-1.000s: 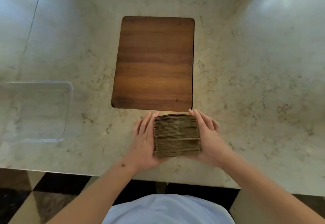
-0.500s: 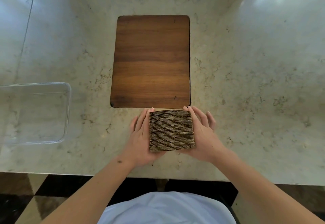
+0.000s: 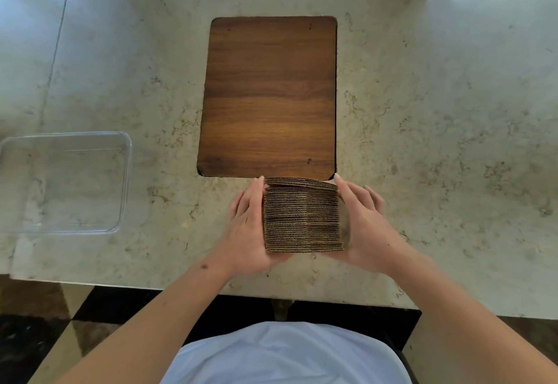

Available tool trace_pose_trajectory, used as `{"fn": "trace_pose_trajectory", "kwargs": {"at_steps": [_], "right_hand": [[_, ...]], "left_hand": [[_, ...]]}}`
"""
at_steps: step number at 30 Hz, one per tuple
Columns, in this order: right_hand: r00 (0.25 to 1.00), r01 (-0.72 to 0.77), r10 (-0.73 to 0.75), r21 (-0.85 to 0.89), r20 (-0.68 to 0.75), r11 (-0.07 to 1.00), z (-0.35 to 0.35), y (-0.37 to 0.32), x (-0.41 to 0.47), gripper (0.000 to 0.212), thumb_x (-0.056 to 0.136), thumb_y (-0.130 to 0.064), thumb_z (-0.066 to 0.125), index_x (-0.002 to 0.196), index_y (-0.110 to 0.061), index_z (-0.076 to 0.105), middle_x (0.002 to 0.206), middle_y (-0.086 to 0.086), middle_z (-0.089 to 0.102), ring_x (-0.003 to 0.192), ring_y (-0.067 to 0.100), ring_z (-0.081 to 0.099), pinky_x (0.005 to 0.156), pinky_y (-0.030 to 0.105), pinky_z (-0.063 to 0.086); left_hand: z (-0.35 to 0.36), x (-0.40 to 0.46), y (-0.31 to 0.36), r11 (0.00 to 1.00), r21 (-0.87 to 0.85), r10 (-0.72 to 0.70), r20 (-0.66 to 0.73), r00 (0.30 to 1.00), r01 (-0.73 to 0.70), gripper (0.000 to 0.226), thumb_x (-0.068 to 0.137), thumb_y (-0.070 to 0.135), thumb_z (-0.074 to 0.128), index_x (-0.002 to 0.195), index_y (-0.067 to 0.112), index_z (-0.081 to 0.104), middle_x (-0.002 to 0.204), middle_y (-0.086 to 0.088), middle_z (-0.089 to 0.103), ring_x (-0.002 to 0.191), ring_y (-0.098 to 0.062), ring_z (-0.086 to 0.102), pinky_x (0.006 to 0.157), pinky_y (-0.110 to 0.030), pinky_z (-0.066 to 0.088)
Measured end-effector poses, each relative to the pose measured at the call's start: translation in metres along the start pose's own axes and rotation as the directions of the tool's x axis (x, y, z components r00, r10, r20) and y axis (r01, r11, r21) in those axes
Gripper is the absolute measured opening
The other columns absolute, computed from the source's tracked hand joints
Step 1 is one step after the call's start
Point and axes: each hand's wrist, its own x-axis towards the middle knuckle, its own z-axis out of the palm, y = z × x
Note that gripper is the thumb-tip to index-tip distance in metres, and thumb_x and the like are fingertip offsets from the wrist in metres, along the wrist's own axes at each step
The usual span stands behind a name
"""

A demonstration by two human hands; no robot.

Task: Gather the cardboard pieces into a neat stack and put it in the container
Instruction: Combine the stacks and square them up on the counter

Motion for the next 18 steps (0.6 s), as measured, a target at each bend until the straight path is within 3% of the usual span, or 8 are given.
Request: {"fn": "trace_pose_trajectory", "kwargs": {"at_steps": [3,6,8,12,15,18], "right_hand": [[1.000,0.011,-0.011,-0.017,-0.010,1.000,0.001,-0.002,0.002,0.136,0.063,-0.080,0.074,0.160,-0.041,-0.014,0.158,-0.006,0.032,0.149,-0.005,0.006,0.122,0.027,-0.013],[1.000,-0.007,0.007,-0.040,0.002,0.999,0.000,-0.002,0.003,0.136,0.064,-0.078,0.074,0.161,-0.039,-0.014,0.158,-0.004,0.036,0.151,0.004,0.016,0.122,0.027,-0.014],[1.000,0.008,-0.007,-0.082,0.014,0.997,-0.002,-0.002,0.003,0.133,0.065,-0.077,0.073,0.163,-0.035,-0.008,0.158,-0.004,0.038,0.153,0.010,0.019,0.123,0.031,-0.010],[0.997,0.067,-0.071,-0.232,-0.010,0.970,-0.004,-0.009,0.004,0.119,0.071,-0.072,0.069,0.161,-0.019,0.013,0.165,0.003,0.029,0.152,0.023,0.023,0.124,0.049,0.014],[0.998,0.036,-0.051,-0.323,-0.038,0.946,-0.003,-0.022,0.000,0.116,0.075,-0.066,0.072,0.161,-0.010,0.016,0.166,0.009,0.026,0.152,0.028,0.024,0.119,0.049,0.025],[0.998,-0.012,-0.009,-0.354,-0.057,0.935,-0.002,-0.034,-0.005,0.117,0.076,-0.052,0.080,0.161,-0.008,0.014,0.161,0.009,0.037,0.148,0.027,0.032,0.114,0.049,0.036]], "left_hand": [[-0.004,0.000,0.001,0.999,-0.036,-0.019,-0.005,1.000,0.019,0.141,0.068,0.081,0.071,0.160,0.025,-0.019,0.166,-0.008,0.026,0.153,0.006,-0.004,0.124,-0.025,-0.008],[-0.008,0.003,0.002,1.000,0.019,0.009,0.022,1.000,-0.009,0.135,0.068,0.081,0.071,0.162,0.030,-0.012,0.167,0.003,0.016,0.156,-0.005,0.000,0.127,-0.040,0.002],[-0.009,0.006,0.004,0.996,0.077,0.044,0.017,0.999,-0.045,0.129,0.070,0.078,0.070,0.162,0.022,0.000,0.166,-0.003,0.018,0.156,-0.021,0.012,0.126,-0.052,0.012],[-0.012,0.007,0.008,0.985,0.144,0.097,0.003,0.995,-0.097,0.120,0.072,0.059,0.082,0.157,0.006,0.016,0.169,-0.015,0.014,0.159,-0.033,0.009,0.128,-0.049,0.011],[-0.015,0.005,0.014,0.964,0.237,0.124,0.018,0.992,-0.125,0.117,0.066,0.030,0.091,0.156,0.000,0.021,0.165,-0.019,0.026,0.158,-0.034,0.018,0.128,-0.047,0.015],[-0.017,0.000,0.023,0.930,0.350,0.097,0.058,0.994,-0.112,0.120,0.062,0.020,0.086,0.159,0.000,0.016,0.161,-0.021,0.030,0.153,-0.037,0.023,0.126,-0.050,0.021]]}}
